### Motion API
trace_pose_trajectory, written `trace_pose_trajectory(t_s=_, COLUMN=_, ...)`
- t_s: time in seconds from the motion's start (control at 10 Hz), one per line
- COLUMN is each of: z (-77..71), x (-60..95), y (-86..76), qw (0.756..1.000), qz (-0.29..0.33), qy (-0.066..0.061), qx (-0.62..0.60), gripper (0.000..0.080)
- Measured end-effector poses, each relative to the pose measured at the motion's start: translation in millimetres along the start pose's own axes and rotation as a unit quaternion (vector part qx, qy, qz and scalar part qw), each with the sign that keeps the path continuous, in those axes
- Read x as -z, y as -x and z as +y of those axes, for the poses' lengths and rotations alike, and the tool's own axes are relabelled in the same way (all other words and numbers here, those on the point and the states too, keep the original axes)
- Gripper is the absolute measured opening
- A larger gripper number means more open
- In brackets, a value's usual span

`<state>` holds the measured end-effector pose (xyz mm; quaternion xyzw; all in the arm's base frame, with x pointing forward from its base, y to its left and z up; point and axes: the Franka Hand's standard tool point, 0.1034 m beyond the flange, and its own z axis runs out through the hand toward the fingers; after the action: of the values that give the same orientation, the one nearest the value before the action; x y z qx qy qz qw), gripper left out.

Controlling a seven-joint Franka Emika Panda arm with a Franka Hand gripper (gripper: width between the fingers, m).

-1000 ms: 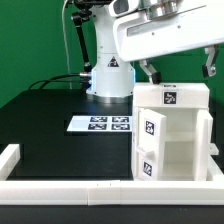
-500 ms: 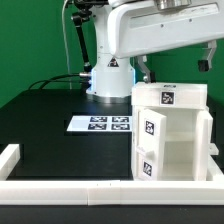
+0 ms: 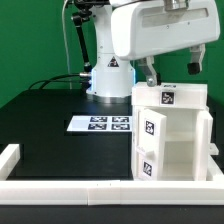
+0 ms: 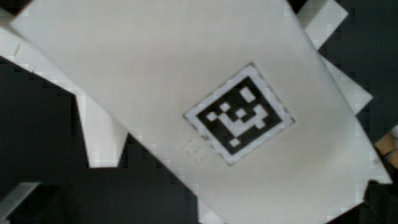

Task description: Assemble cabinet

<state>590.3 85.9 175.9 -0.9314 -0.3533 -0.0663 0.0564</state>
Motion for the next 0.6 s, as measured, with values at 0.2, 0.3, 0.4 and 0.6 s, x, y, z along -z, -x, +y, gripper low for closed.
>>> trace_pose_trajectory(t_s=0.2, z=0.5, x=-6.6, y=4.0, qw=0.993, qz=-0.032, qy=0.008, qx=0.118, gripper=0.0797)
trace_pose_trajectory(t_s=0.3, z=-3.3, x=-13.0, y=5.1, qw=0.985, qz=-0.065, qy=0.011, qx=0.159, gripper=0.0797)
trace_pose_trajectory(t_s=0.4, z=-5.2, x=-15.9, y=3.3, qw=0.973, qz=-0.078, qy=0.016, qx=0.214, gripper=0.0797)
trace_pose_trajectory(t_s=0.6, z=-2.1, x=-19.3, y=6.7, qw=0.971, qz=-0.079, qy=0.019, qx=0.226, gripper=0.0797)
